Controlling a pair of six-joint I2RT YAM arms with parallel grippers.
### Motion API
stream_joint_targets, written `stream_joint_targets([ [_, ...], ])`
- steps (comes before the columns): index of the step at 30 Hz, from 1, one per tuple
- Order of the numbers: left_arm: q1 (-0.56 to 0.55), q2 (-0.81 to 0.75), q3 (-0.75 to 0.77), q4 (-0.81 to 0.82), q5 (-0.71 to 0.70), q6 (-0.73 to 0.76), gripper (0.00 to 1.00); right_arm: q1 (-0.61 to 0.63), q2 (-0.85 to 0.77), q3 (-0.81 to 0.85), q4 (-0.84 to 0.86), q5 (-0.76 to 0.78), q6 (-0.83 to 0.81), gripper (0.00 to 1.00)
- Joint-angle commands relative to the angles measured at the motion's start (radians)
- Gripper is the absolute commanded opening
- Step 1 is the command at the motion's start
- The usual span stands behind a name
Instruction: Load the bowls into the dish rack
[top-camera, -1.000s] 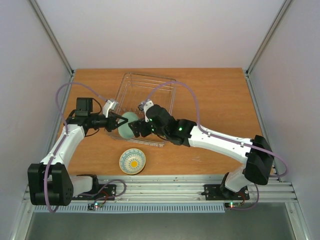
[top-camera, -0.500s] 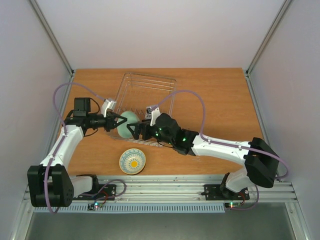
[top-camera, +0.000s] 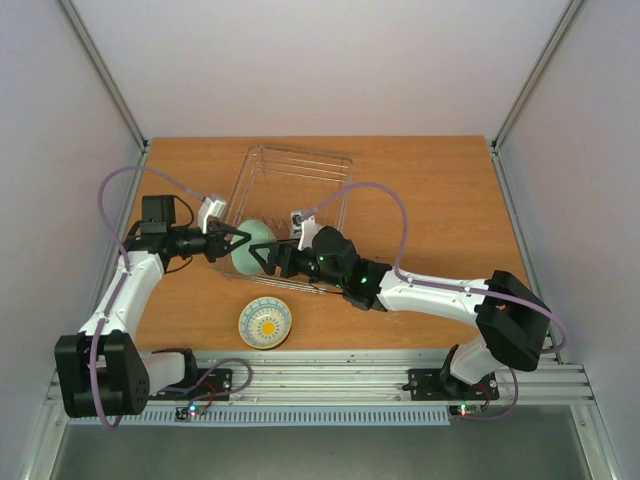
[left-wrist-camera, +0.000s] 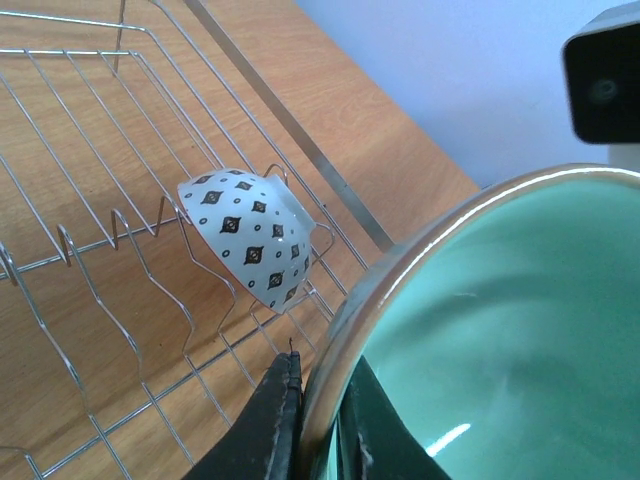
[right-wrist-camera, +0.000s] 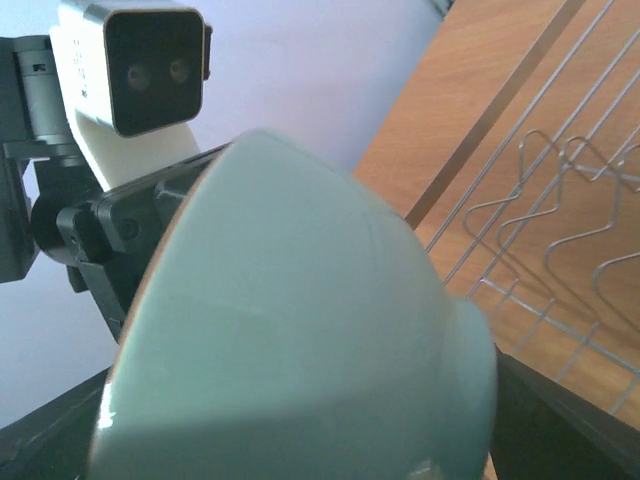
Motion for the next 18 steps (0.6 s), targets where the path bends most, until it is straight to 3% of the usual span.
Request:
stream_joint_targets([
  [1,0.008,-0.04,0.004,0.071,0.091,-0.018,0.01,0.001,0.032,-0.014,0.1,-0.075,0.051,0.86],
  [5,0.013,-0.044,0.001,0.078,0.103,-0.026,0.0,0.001,0.054,-0.024,0.165,-0.122,0.067,0.74],
  [15,0.015,-0.035,0.001,0.079,0.068,-0.028,0.01,0.001,0.05,-0.005,0.129,-0.125,0.031,0.03],
  [16,0.015,-0.038,0.001,0.083,0.036,-0.03,0.07,0.0,0.045,0.006,0.098,-0.114,0.016,0.02],
  [18,0.015,-0.042,0.001,0.094,-0.055,-0.047,0.42,0.001,0.033,0.048,0.006,-0.077,-0.032,0.01],
])
